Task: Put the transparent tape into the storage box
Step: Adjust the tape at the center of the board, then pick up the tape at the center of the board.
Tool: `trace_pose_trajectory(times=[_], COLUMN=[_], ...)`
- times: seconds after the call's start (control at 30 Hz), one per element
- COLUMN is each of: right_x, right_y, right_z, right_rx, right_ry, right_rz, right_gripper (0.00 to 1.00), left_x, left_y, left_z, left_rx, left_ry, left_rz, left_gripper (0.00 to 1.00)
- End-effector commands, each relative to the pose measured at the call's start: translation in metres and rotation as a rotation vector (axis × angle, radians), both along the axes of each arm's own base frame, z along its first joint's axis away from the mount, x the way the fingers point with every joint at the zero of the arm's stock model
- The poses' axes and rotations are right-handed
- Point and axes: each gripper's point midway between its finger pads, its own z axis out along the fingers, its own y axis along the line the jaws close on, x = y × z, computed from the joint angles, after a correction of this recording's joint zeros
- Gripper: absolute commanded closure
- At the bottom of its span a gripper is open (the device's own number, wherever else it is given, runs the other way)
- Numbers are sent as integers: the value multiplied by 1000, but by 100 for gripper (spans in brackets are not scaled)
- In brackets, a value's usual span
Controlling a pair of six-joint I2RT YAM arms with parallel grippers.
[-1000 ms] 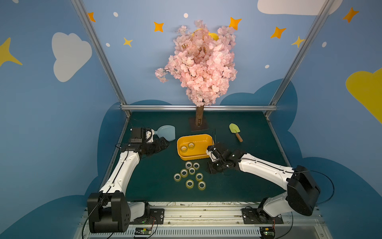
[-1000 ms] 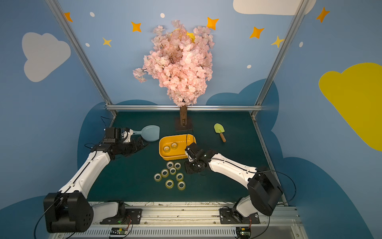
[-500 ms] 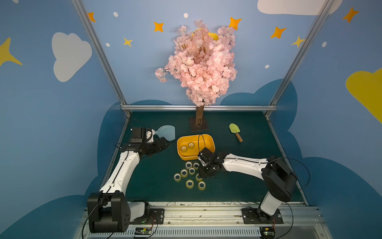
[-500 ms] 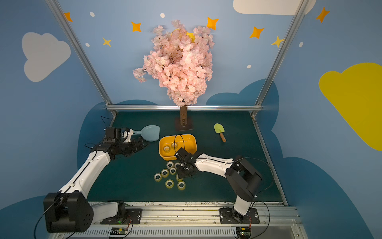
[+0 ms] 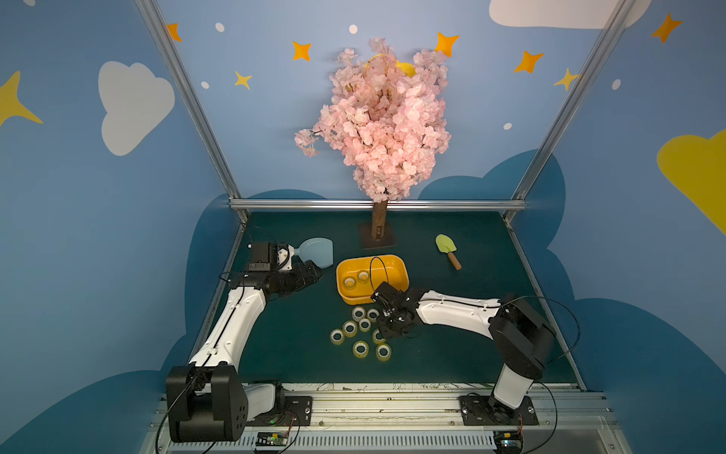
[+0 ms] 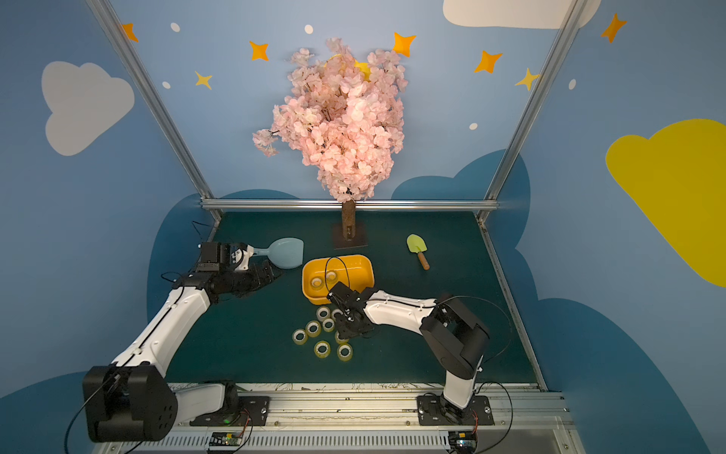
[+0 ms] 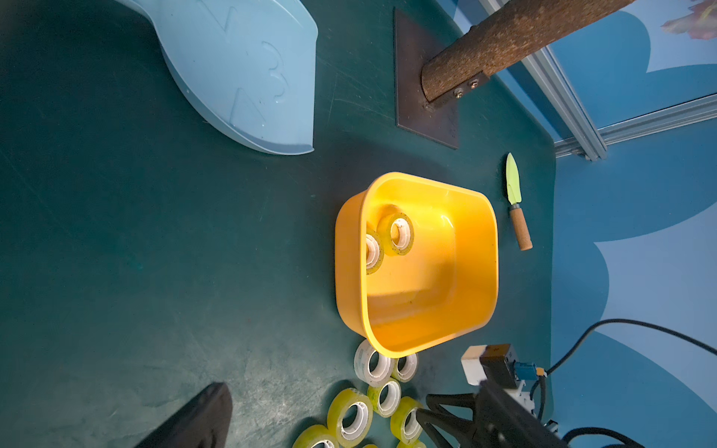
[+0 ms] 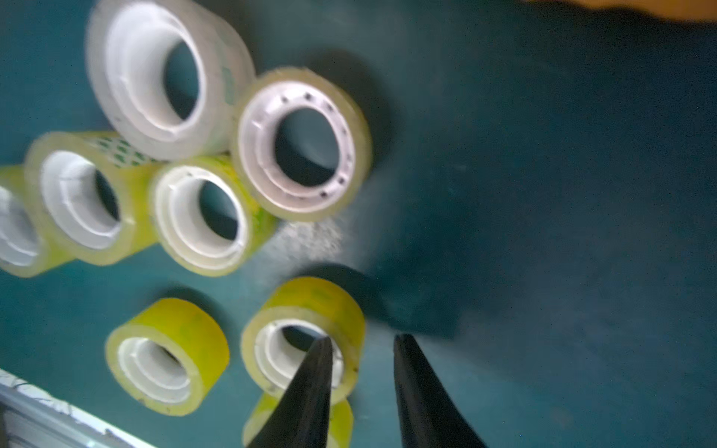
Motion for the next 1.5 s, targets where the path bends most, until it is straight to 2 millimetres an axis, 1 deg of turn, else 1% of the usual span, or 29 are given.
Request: trace_pose_trajectory(times=[0.0, 0.07, 0.17, 0.27, 0.33, 0.47, 0.57, 0.7, 0.9, 1.0, 1.3, 1.37, 1.47], right_x=[-7, -9, -12, -15, -15, -11, -10, -10, -7, -6, -9, -10, -11], right_y=[-32, -40, -46, -38, -32, -28, -24, -21, -6, -3, -20, -21, -20], right_z=[8, 10, 9, 13, 19, 33, 37, 29, 14, 9, -16, -19, -18], right_rx=[-88, -93, -95, -49, -21, 4, 23, 7, -9, -18, -127, -136, -120], right_ry=[-22, -29, -27, -26, -40, -79, -89, -74, -43, -35, -5, 0, -14], right_rz=[-15, -24, -35, -14, -2, -3, 3, 9, 21, 23, 3, 0, 5], right_gripper=[65, 65, 64, 64, 61, 58, 57, 58, 59, 59, 62, 65, 73], left_x=[-2, -2, -2, -2, -2, -2, -2, -2, -3, -3, -3, -3, -3], left_y=[-2, -3, -3, -2, -2, -3, -3, -3, -4, -4, -4, -5, -4], left_z=[5, 6, 6, 7, 6, 6, 6, 6, 7, 7, 8, 8, 7], left_rx=[-10, -10, -4, 4, 6, 7, 5, 5, 3, 4, 5, 2, 4], left_ry=[-10, -15, -18, -20, -19, -17, -16, -16, -19, -20, -22, -21, -20], left_rz=[-8, -10, -11, -9, -8, -11, -12, -13, -15, -15, -17, -17, -18], left_gripper=[0, 0, 0, 0, 0, 0, 0, 0, 0, 0, 0, 0, 0])
